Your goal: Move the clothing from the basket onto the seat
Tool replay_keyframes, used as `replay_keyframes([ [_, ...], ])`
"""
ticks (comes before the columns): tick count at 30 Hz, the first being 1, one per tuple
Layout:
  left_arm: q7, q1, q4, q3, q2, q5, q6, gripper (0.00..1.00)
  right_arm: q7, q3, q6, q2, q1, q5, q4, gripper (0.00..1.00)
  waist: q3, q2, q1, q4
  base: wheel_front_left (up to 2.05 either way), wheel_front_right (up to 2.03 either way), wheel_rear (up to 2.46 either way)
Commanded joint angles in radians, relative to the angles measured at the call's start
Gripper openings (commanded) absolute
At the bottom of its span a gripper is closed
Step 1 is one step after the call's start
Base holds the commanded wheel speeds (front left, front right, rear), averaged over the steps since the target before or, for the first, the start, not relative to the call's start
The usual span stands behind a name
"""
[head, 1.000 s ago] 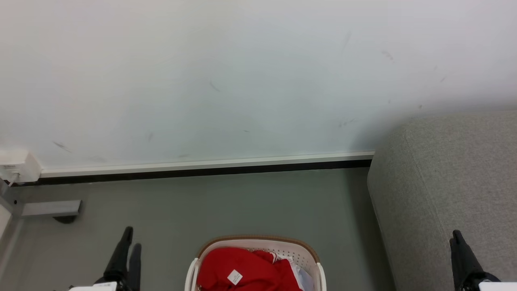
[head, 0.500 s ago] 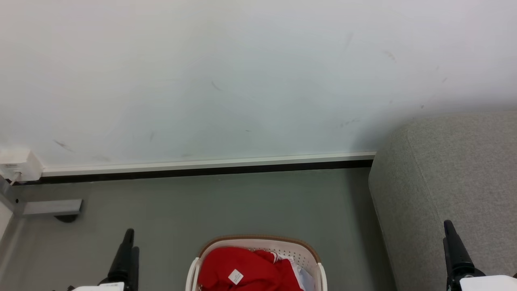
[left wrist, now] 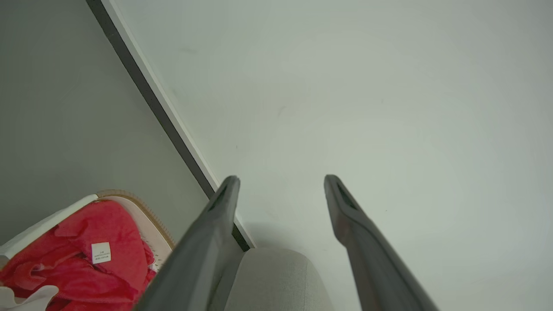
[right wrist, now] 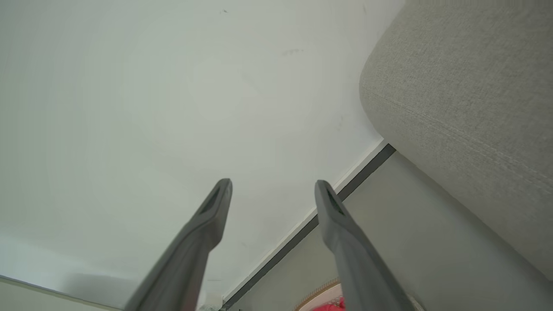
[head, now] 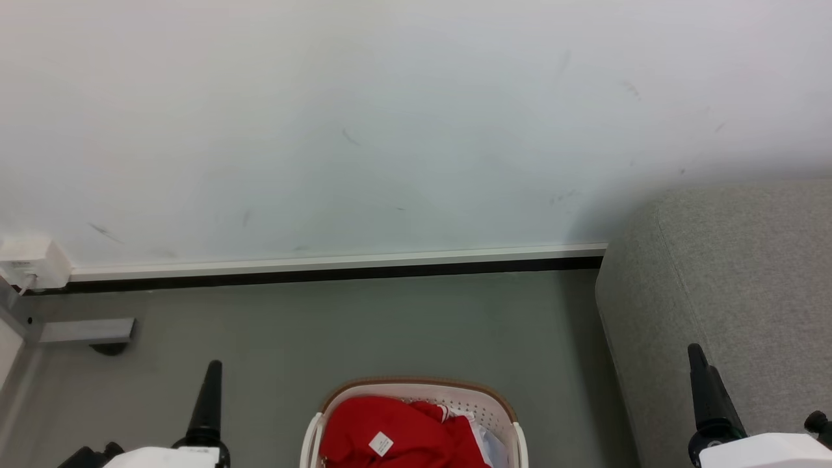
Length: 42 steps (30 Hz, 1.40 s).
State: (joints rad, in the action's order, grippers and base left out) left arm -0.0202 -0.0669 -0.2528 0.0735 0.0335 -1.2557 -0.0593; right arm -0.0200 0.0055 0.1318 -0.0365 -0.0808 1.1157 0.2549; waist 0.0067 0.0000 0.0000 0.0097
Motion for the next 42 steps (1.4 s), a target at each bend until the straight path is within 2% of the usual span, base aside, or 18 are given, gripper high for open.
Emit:
replay_keyframes([
  [1, -0.01, -0.005, 0.018, -0.004, 0.01, 0.039, 0.005, 1.0, -0.01, 0.009, -0.001, -0.01, -0.027, -0.046, -0.019, 1.0, 0.0, 0.0, 0.0, 0.0, 0.0, 0.0, 0.0],
  [15, -0.059, 0.006, 0.022, -0.033, 0.013, 0.288, 0.044, 1.0, -0.059, 0.049, -0.001, -0.012, -0.028, -0.279, -0.011, 1.0, 0.003, 0.0, 0.0, 0.002, 0.0, 0.0, 0.0],
  [42, -0.137, 0.017, 0.023, -0.057, 0.016, 0.588, 0.097, 1.0, -0.138, 0.096, -0.001, -0.015, -0.043, -0.579, 0.009, 1.0, 0.01, 0.0, 0.0, 0.008, 0.0, 0.0, 0.0],
])
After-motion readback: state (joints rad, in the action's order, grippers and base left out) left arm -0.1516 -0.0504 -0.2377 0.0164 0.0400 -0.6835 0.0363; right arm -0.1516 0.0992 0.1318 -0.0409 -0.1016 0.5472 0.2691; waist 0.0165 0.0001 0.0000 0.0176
